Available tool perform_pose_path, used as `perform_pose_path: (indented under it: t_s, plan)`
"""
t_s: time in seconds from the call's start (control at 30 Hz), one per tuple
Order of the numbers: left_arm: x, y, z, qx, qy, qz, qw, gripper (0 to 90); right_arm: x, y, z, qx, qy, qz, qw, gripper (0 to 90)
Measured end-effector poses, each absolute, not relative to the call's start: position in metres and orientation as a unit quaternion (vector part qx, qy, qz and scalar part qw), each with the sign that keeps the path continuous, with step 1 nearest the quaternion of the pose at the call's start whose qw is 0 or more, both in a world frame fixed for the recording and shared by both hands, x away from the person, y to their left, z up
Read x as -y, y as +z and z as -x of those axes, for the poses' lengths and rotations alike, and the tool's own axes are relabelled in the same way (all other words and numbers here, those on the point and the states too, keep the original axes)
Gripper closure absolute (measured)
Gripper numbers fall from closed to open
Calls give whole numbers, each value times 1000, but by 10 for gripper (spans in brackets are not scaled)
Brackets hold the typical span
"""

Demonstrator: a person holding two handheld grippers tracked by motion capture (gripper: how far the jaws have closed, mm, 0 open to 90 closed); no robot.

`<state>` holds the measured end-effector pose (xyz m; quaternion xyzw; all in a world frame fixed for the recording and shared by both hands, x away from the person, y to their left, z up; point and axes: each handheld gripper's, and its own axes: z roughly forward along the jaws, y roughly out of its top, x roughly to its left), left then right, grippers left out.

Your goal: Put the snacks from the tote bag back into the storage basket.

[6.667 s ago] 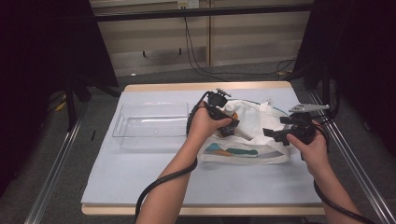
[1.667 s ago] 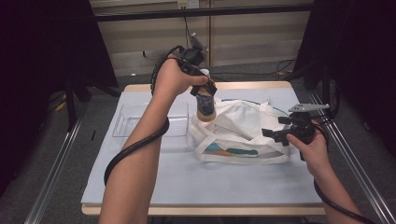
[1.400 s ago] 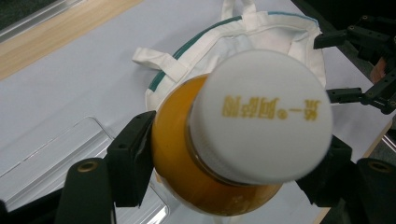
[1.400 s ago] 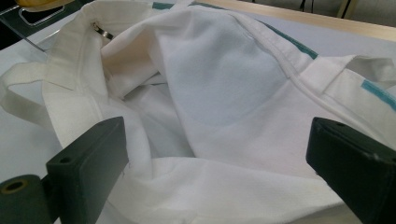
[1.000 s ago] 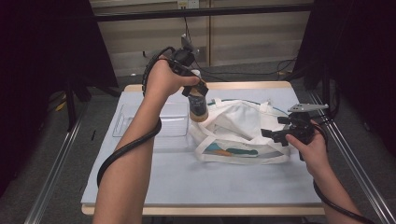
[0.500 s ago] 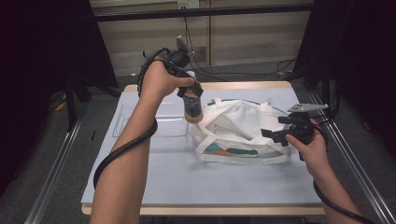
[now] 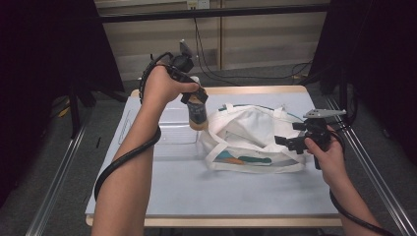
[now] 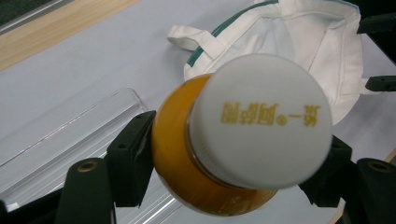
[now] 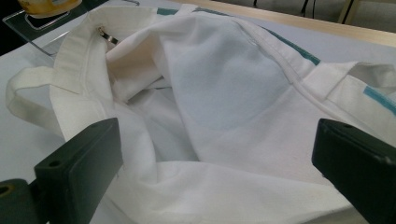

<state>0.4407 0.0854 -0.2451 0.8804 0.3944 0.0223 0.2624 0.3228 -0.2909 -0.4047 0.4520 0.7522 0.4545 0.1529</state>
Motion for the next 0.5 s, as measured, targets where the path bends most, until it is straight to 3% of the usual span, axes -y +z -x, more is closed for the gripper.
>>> perform_pose_path:
  t_s: [0.5]
  plan:
    - [-97,-248,-442,-406,28,-878,253,308,290,-404,-322,-754,455,-449,151,14]
